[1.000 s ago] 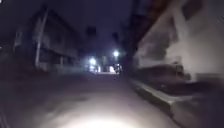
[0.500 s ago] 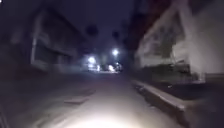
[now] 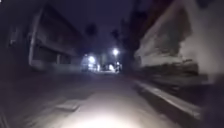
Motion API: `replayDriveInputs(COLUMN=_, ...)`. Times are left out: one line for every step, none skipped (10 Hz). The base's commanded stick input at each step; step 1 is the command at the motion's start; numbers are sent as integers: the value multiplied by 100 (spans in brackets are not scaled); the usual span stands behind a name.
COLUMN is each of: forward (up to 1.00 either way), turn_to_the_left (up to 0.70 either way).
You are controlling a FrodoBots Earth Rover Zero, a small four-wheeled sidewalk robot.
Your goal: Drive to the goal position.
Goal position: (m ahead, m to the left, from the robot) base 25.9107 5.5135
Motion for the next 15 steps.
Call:
replayDriveInputs(forward=70, turn_to_the_left=-35)
replayDriveInputs(forward=70, turn_to_the_left=-35)
replayDriveInputs(forward=70, turn_to_the_left=-35)
replayDriveInputs(forward=70, turn_to_the_left=-35)
replayDriveInputs(forward=70, turn_to_the_left=-34)
replayDriveInputs(forward=70, turn_to_the_left=-20)
replayDriveInputs(forward=70, turn_to_the_left=0)
replayDriveInputs(forward=70, turn_to_the_left=0)
replayDriveInputs(forward=70, turn_to_the_left=0)
replayDriveInputs(forward=70, turn_to_the_left=0)
replayDriveInputs(forward=70, turn_to_the_left=0)
replayDriveInputs(forward=70, turn_to_the_left=0)
replayDriveInputs(forward=70, turn_to_the_left=0)
replayDriveInputs(forward=70, turn_to_the_left=0)
replayDriveInputs(forward=70, turn_to_the_left=0)
